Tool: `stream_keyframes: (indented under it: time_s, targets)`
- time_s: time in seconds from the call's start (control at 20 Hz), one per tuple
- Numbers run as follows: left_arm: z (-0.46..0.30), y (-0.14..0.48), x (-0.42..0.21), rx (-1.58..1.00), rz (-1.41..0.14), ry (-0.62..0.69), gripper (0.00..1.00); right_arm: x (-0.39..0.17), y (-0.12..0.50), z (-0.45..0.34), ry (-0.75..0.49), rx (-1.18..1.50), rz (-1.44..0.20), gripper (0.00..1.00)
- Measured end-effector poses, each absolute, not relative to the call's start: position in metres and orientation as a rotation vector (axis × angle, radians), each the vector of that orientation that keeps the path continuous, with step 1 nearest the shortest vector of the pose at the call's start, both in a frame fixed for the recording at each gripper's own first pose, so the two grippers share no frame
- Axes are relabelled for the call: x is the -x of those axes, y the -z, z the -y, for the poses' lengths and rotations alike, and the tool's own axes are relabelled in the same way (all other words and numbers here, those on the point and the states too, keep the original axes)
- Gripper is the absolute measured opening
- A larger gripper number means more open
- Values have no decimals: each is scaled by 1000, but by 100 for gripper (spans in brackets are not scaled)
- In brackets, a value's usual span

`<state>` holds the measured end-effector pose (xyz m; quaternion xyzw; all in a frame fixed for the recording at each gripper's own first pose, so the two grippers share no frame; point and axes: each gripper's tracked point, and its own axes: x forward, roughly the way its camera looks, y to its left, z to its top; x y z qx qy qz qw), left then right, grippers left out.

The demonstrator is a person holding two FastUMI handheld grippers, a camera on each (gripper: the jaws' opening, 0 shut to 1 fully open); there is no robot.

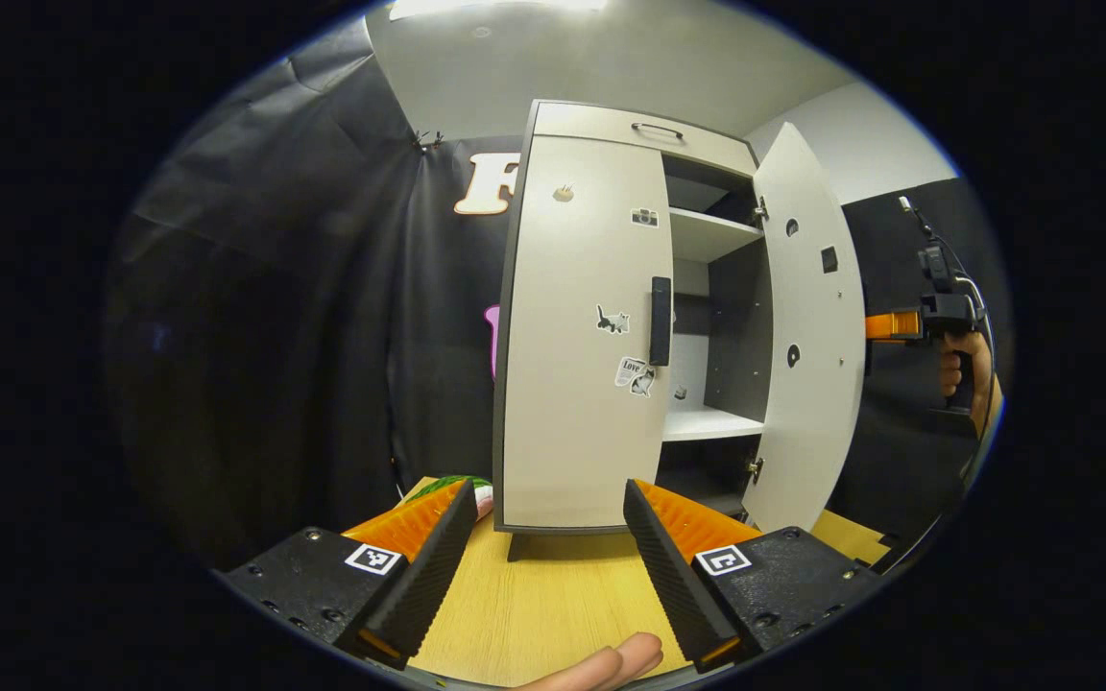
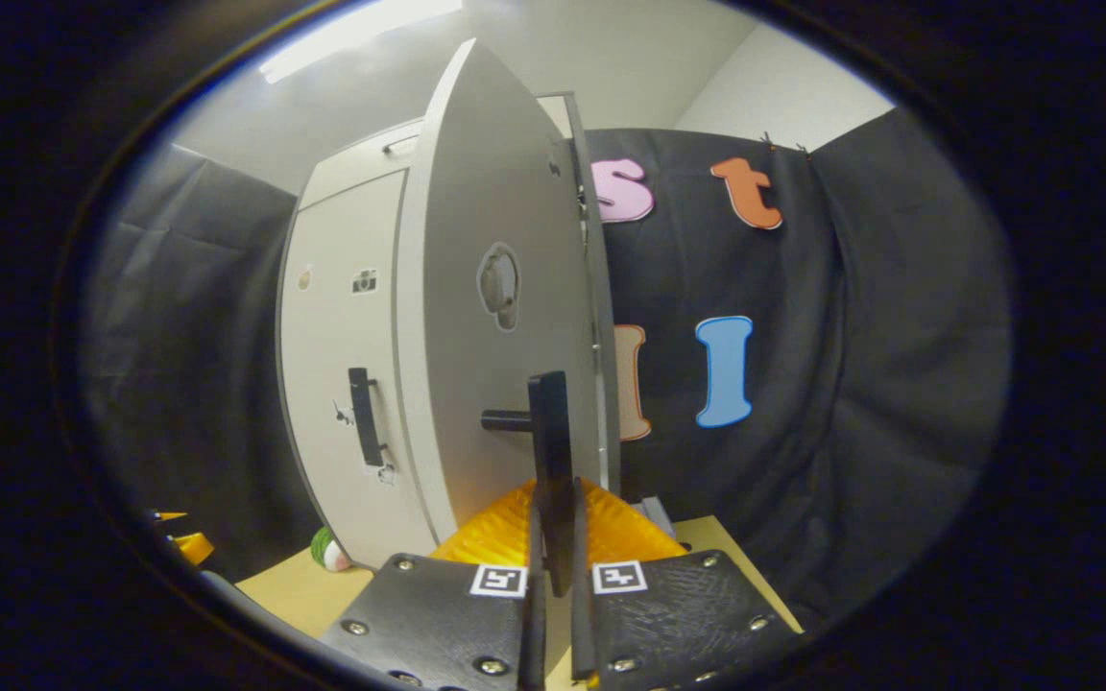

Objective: Open the right door of the double-door shoe cabinet with the right hand, and open the left door with the left hand.

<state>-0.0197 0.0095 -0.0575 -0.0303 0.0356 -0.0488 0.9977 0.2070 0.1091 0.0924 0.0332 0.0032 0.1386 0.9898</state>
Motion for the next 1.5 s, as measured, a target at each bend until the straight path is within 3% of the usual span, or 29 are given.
stream_keyframes:
  time_s: [0.15, 0.2, 0.4, 0.65, 0.8, 0.85, 0.9, 1.0, 1.25, 1.35, 1.45, 1.5]
  targets:
    - [3, 54, 18, 77, -69, 129, 99, -222, -75, -87, -190, -65, 1, 10]
    - [9, 56, 17, 84, -85, 144, 95, -210, -93, -76, -163, -62, 18, 1]
    - [1, 43, 13, 64, -69, 98, 95, -214, -92, -81, -236, -133, 7, 1]
    - [1, 31, -5, 87, -54, 94, 95, -202, -97, -66, -198, -193, 38, 4]
    - [2, 25, -19, 77, -49, 92, 95, -196, -93, -44, -134, -124, 84, 49]
    - [3, 21, -26, 73, -43, 88, 95, -190, -92, -39, -121, -100, 91, 57]
    - [4, 19, -32, 72, -39, 84, 95, -184, -89, -35, -107, -84, 99, 75]
    - [12, 15, -50, 67, -35, 92, 94, -167, -85, -31, -97, -74, 110, 94]
    - [42, 4, -103, 43, -52, 123, 95, -126, -64, -39, -107, -137, 137, 94]
    - [54, -10, -132, 50, -20, 123, 99, -115, -52, -41, -100, -143, 138, 99]
    - [70, -16, -160, 86, -15, 132, 90, -103, -37, -46, -95, -133, 124, 98]
    - [82, -14, -172, 103, -32, 146, 95, -97, -31, -48, -93, -129, 120, 98]
